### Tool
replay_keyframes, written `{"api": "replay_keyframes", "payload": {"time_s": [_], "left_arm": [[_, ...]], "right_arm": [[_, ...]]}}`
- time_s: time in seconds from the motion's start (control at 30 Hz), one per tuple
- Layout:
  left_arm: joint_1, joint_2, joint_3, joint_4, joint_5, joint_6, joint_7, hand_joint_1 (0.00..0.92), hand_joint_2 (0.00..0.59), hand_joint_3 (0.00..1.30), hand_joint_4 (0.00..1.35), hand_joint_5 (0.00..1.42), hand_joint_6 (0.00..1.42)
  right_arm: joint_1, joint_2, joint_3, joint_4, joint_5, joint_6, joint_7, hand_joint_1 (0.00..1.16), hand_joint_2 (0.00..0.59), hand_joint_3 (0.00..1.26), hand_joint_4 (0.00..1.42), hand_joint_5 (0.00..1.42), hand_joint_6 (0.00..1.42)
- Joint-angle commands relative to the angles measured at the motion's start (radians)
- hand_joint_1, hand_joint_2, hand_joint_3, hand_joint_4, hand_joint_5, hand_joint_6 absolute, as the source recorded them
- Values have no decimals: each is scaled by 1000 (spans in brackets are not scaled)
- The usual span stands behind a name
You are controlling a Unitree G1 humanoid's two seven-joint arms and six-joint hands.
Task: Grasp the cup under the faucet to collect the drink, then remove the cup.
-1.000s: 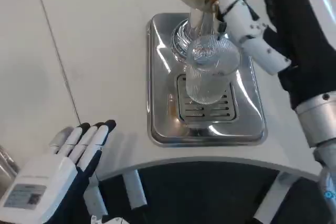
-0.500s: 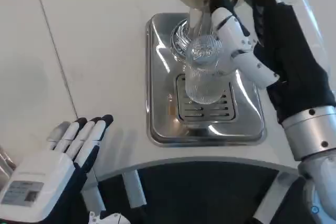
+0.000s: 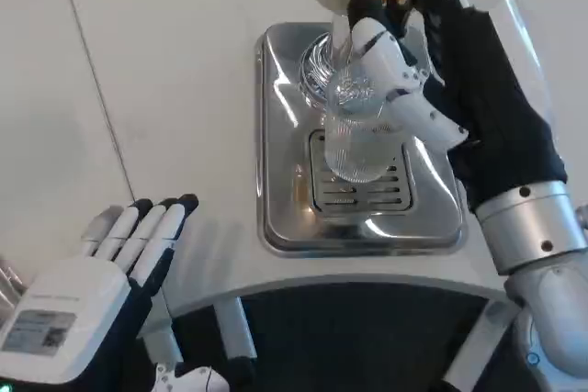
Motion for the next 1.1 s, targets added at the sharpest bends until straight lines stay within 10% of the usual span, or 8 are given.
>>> {"api": "replay_keyframes", "payload": {"time_s": [0.03,0.53,1.1], "left_arm": [[6,-3,0,14,-7,-10,-3,0,45,0,0,0,0],[-12,-7,-5,38,-23,-16,3,0,50,0,0,0,0],[-39,-23,-18,58,-24,-18,7,0,48,0,0,0,0]], "right_arm": [[-9,-26,4,-7,9,28,36,349,496,0,0,0,0],[-43,-94,40,-58,-29,100,102,113,468,0,0,0,12],[-115,-306,167,-120,-455,70,271,0,486,147,55,102,128]]}}
